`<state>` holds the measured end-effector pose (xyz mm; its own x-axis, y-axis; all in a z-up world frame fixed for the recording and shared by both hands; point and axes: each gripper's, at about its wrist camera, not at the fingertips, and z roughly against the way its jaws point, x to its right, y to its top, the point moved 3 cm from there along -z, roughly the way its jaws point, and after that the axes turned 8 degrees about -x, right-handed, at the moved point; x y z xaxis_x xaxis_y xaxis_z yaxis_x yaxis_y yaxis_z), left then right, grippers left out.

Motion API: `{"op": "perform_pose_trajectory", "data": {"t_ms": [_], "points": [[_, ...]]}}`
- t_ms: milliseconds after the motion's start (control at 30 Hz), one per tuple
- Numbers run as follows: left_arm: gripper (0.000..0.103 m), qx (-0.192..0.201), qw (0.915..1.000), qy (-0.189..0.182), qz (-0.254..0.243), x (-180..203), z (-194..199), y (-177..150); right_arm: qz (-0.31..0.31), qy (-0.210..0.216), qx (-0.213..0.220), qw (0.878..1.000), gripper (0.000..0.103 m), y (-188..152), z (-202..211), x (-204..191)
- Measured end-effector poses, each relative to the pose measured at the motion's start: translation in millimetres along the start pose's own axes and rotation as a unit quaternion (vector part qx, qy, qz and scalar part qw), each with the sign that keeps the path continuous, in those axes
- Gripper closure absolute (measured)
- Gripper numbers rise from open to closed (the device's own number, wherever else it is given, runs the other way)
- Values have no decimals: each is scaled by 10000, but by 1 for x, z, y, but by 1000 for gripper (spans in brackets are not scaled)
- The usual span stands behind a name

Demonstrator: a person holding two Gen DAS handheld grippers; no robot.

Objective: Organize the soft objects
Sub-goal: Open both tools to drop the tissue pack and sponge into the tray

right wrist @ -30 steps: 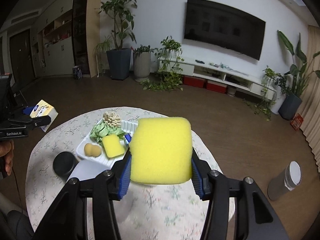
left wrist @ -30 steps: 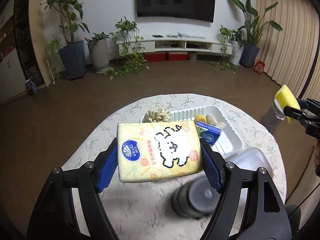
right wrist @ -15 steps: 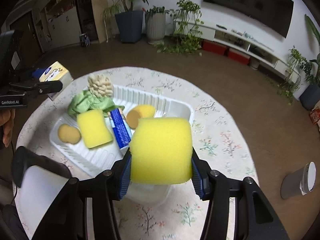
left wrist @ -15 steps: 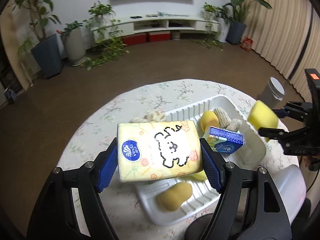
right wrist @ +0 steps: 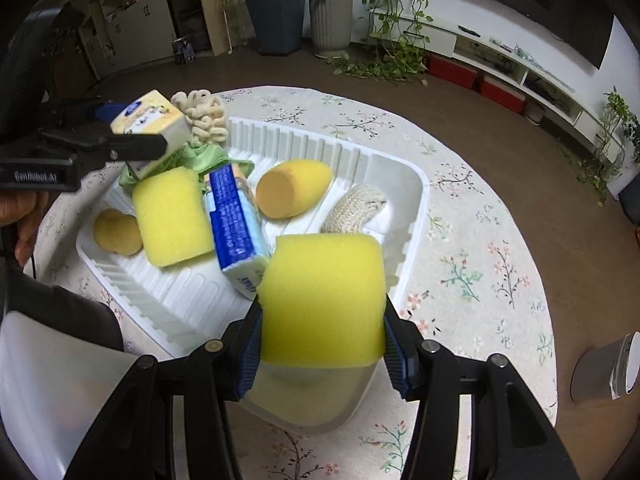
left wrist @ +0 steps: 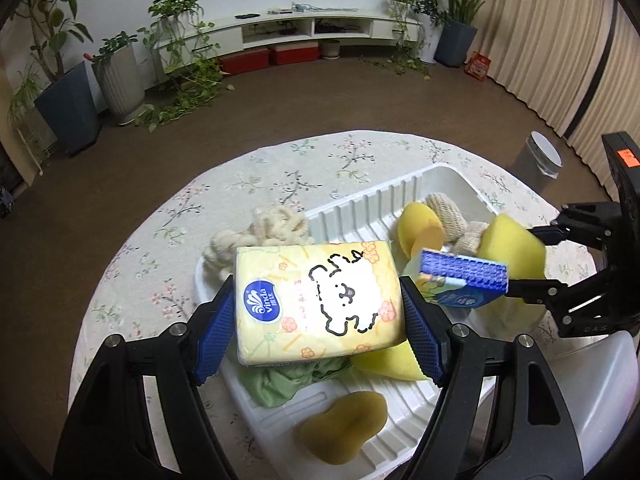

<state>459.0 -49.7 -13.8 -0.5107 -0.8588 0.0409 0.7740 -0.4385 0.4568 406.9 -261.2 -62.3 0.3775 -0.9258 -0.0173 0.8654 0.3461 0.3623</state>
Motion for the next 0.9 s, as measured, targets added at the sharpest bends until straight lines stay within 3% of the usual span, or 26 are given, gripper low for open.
{"op": "perform_pose_trajectory", "data": {"t_ms": [433,600,767,900], "points": [[27,-337,9993,-2,-166,10,-20,-3,429,-278,-116,9986,46,3,-7,-9],[22,-252,9997,-21,-78,9,-16,-4,458,-358,-52,9983,43,4,-4,-11],[9,-100,9999,0,-28,5,-3,-6,473,-392,85,9981,34,4,3,-10],[6,102,9999,36,73,2,15,-8,486,-414,213,9977,27,3,12,-10]]}}
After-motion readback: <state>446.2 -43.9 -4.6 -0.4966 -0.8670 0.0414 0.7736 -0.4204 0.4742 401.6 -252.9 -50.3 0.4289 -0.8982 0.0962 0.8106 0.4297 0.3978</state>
